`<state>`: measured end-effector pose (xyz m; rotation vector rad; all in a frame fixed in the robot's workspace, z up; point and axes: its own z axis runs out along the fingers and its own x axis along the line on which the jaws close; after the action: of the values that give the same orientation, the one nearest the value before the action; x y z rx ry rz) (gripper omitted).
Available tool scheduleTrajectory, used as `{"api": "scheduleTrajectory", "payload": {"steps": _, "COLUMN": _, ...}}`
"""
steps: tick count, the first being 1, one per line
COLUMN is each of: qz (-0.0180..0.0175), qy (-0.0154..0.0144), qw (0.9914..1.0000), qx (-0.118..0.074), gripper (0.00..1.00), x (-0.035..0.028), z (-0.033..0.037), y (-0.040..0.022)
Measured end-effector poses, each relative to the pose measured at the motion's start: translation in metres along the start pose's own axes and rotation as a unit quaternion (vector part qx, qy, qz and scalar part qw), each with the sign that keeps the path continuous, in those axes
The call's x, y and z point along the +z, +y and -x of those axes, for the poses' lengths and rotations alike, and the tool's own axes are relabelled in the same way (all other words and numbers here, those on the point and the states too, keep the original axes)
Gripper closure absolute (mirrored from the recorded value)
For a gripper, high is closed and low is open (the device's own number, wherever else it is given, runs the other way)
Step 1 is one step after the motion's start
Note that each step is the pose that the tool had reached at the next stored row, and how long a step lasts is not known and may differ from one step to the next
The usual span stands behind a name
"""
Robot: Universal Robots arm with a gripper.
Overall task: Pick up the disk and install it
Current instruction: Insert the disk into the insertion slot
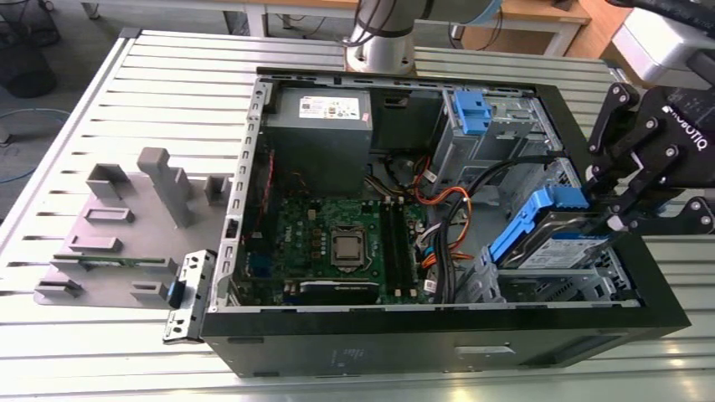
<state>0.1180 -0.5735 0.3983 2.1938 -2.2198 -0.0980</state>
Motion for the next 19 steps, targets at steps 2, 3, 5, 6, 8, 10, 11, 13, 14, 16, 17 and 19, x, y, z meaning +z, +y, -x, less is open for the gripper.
{"api": "scheduleTrajectory", "payload": {"steps": 2, "qz": 0.0000, "qy": 0.0000, "qw": 1.00000, "qx": 0.000, "gripper": 0.65, "x": 0.0036, "z": -0.0001, "y": -0.0002}}
{"api": "scheduleTrajectory", "payload": {"steps": 3, "qz": 0.0000, "qy": 0.0000, "qw": 1.00000, "qx": 0.000, "gripper": 0.65, "x": 0.0054, "z": -0.0001, "y": -0.0003}}
{"api": "scheduleTrajectory", "payload": {"steps": 5, "qz": 0.0000, "qy": -0.0001, "qw": 1.00000, "qx": 0.000, "gripper": 0.65, "x": 0.0090, "z": -0.0003, "y": -0.0005}}
{"api": "scheduleTrajectory", "payload": {"steps": 6, "qz": 0.0000, "qy": -0.0001, "qw": 1.00000, "qx": 0.000, "gripper": 0.65, "x": 0.0109, "z": -0.0003, "y": -0.0006}}
{"api": "scheduleTrajectory", "payload": {"steps": 8, "qz": 0.0000, "qy": 0.0000, "qw": 1.00000, "qx": 0.000, "gripper": 0.65, "x": 0.0145, "z": -0.0004, "y": -0.0008}}
{"api": "scheduleTrajectory", "payload": {"steps": 10, "qz": 0.0000, "qy": -0.0001, "qw": 1.00000, "qx": 0.000, "gripper": 0.65, "x": 0.0181, "z": -0.0005, "y": -0.0011}}
{"api": "scheduleTrajectory", "payload": {"steps": 11, "qz": 0.0000, "qy": 0.0000, "qw": 1.00000, "qx": 0.000, "gripper": 0.65, "x": 0.0199, "z": -0.0006, "y": -0.0012}}
{"api": "scheduleTrajectory", "payload": {"steps": 13, "qz": 0.0000, "qy": -0.0001, "qw": 1.00000, "qx": 0.000, "gripper": 0.65, "x": 0.0236, "z": -0.0007, "y": -0.0014}}
{"api": "scheduleTrajectory", "payload": {"steps": 14, "qz": 0.0000, "qy": 0.0000, "qw": 1.00000, "qx": 0.000, "gripper": 0.65, "x": 0.0251, "z": -0.0008, "y": -0.0015}}
{"api": "scheduleTrajectory", "payload": {"steps": 16, "qz": 0.0000, "qy": 0.0001, "qw": 1.00000, "qx": 0.000, "gripper": 0.65, "x": 0.0263, "z": -0.0007, "y": -0.0015}}
{"api": "scheduleTrajectory", "payload": {"steps": 17, "qz": 0.0000, "qy": 0.0001, "qw": 1.00000, "qx": 0.000, "gripper": 0.65, "x": 0.0267, "z": -0.0007, "y": -0.0015}}
{"api": "scheduleTrajectory", "payload": {"steps": 19, "qz": 0.0000, "qy": 0.0001, "qw": 1.00000, "qx": 0.000, "gripper": 0.65, "x": 0.0270, "z": -0.0008, "y": -0.0016}}
